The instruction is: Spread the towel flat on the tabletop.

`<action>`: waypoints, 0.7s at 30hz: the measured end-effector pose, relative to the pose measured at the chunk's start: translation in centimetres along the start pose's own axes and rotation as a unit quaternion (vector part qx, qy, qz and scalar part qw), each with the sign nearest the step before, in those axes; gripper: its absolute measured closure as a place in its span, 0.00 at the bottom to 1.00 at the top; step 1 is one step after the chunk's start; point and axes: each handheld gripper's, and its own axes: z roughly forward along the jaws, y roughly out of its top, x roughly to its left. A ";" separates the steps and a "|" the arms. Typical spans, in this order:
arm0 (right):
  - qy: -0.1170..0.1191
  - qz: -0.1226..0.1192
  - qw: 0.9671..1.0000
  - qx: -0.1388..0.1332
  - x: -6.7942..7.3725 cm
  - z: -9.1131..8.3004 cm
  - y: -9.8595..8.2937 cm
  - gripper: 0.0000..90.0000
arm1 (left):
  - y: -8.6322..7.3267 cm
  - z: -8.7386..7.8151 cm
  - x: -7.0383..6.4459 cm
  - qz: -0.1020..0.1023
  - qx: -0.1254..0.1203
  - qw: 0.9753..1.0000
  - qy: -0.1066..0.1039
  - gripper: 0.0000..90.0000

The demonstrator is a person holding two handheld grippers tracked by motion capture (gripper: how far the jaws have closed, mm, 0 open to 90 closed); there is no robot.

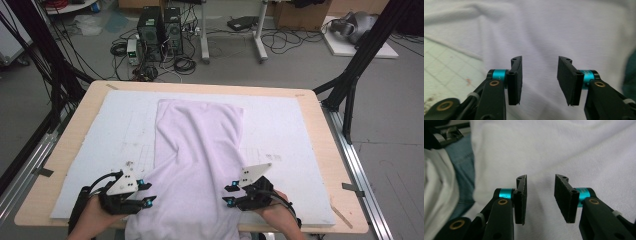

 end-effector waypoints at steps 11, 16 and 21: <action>0.048 -0.018 0.999 0.015 -0.1 2.1 -0.1 0.98 | -1.8 -0.4 -0.1 -0.013 0.011 1.000 -0.018 0.98; 0.041 -0.017 0.999 -0.028 0.1 -0.4 0.3 0.86 | -2.1 -2.5 -0.7 -0.011 0.002 1.000 -0.027 0.87; -0.040 0.021 0.999 -0.013 -2.2 -2.7 -1.1 0.78 | -1.0 -2.0 1.3 -0.016 -0.012 1.000 -0.001 0.73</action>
